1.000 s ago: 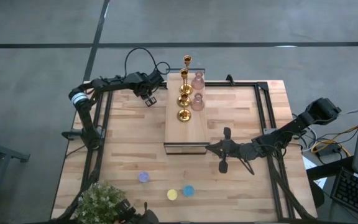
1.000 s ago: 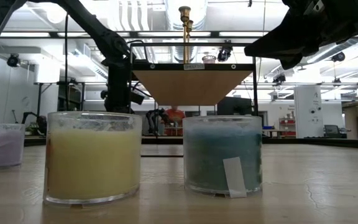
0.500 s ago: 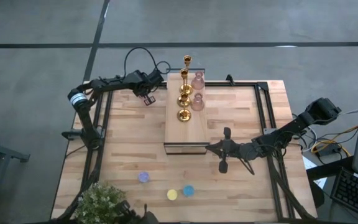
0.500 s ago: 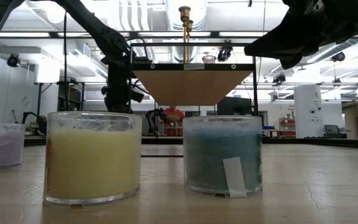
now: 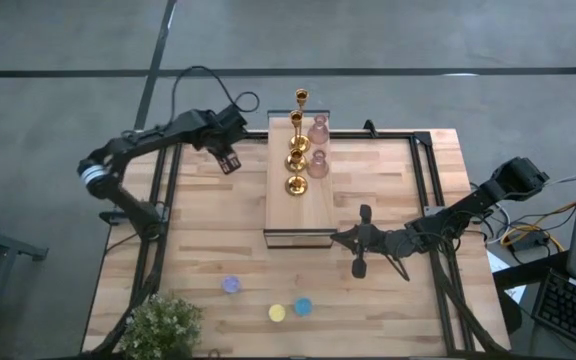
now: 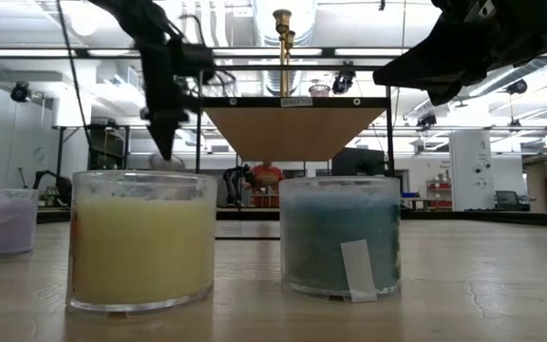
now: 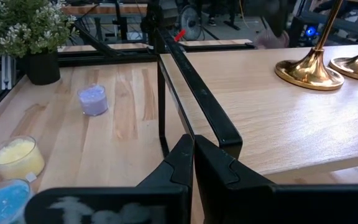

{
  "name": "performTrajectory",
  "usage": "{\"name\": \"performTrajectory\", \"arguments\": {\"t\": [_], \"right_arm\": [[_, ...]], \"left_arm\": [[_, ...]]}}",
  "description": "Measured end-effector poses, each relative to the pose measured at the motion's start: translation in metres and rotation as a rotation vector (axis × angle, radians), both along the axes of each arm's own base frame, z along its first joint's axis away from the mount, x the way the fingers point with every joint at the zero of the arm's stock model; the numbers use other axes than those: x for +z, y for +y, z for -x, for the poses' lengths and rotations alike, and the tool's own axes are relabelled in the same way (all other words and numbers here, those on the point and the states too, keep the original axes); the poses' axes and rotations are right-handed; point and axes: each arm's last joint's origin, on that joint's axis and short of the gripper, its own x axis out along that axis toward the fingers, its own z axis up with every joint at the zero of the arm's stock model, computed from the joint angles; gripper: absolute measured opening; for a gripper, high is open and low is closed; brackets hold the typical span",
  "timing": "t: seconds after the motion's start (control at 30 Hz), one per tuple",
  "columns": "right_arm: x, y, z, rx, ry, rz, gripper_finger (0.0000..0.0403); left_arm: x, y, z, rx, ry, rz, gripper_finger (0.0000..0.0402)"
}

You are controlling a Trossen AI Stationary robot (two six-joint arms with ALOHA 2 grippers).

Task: Pick & Place candle stick holders
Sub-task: Put the purple glass candle holder on the shelf

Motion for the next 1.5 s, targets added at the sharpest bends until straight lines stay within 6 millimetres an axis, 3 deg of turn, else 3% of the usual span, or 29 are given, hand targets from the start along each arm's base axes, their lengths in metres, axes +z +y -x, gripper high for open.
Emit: {"name": "performTrajectory", "arguments": {"t": [0.37,0.6,0.93,1.27,1.5], "right_arm": [[0.003,0.0,-0.001,0.002,-0.03,-0.007,0.0008],[0.013,0.002,-0.003,0.012,-0.115,-0.026,0.0008],[0.046,0.011,-0.018,0.085,-0.16,0.05,0.0009],[0.065,0.016,-0.033,0.089,-0.168,0.093,0.0009],[0.066,0.022,-0.065,0.07,-0.139,0.15,0.0009]], "left_arm": [[0.057,-0.045,0.043,-0.1,-0.253,0.085,0.0025],[0.079,-0.072,0.062,-0.252,-0.423,0.177,0.0025],[0.099,-0.105,0.077,-0.456,-0.62,0.282,0.0025],[0.112,-0.13,0.06,-0.696,-0.824,0.406,0.0025],[0.113,-0.146,0.034,-0.814,-0.861,0.44,0.0025]]}}
